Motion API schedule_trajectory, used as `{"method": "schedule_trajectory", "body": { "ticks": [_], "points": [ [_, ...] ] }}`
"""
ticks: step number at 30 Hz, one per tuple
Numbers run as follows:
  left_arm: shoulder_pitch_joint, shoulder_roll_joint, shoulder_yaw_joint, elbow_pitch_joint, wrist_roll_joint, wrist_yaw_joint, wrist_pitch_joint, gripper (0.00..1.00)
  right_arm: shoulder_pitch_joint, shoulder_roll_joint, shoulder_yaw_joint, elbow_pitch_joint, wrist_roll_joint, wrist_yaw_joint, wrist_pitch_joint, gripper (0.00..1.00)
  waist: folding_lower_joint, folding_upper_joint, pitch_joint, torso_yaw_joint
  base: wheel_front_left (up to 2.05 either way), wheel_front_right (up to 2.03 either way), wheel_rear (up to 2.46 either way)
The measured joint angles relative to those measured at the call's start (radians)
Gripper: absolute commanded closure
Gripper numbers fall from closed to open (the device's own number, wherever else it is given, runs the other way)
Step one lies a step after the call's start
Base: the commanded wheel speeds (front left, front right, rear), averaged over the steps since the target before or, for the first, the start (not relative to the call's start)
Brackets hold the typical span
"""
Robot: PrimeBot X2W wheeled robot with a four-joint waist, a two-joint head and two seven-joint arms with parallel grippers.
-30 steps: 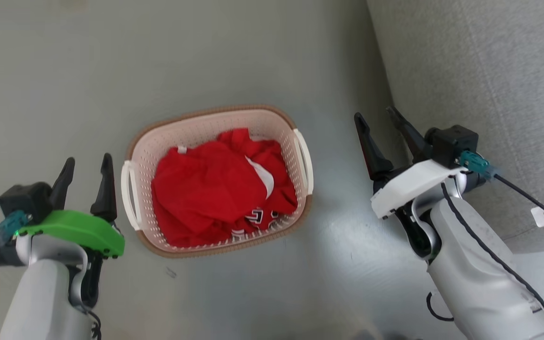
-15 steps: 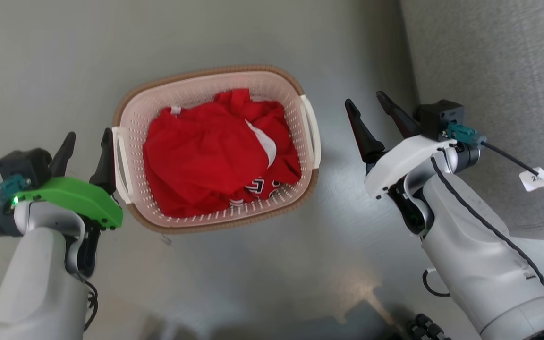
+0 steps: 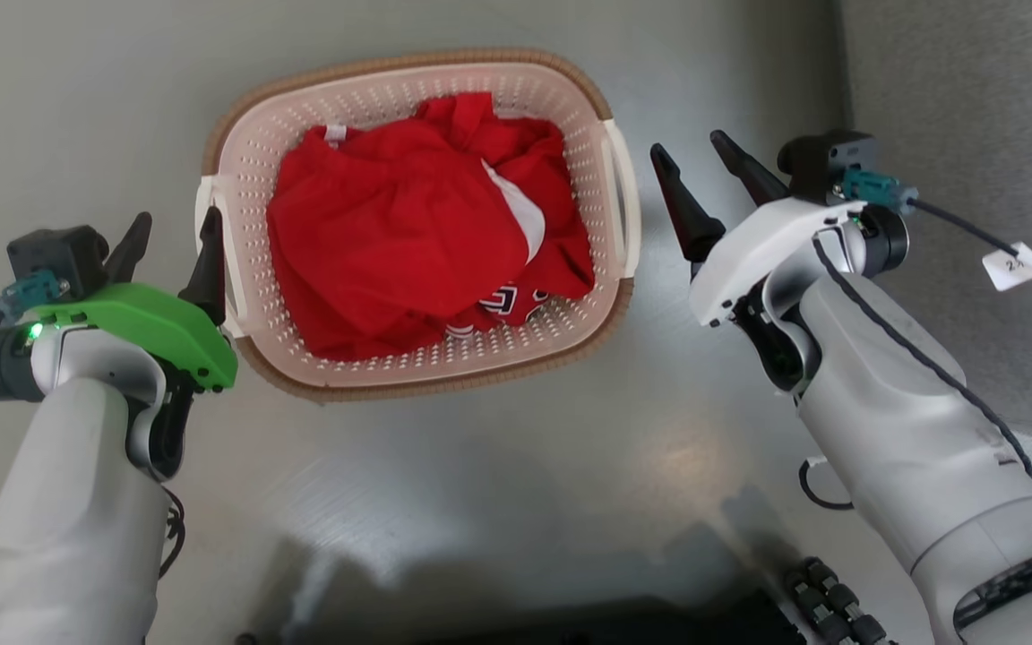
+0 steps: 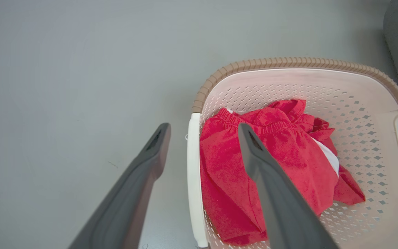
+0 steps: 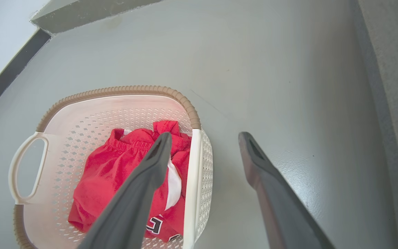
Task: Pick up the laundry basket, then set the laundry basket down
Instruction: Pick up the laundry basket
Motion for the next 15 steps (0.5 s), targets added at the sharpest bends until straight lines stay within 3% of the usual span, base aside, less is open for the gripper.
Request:
{"method": "schedule_trajectory", "body": {
  "ticks": [15],
  "points": [
    [-0.091, -0.011, -0.058, 0.112, -0.009, -0.001, 0.009, 0.0, -0.082, -0.001, 0.079, 0.087, 0.067, 0.008, 0.018, 0.0, 0.0, 0.0, 0.087, 0.032, 0.0, 0.0, 0.0]
  ]
}}
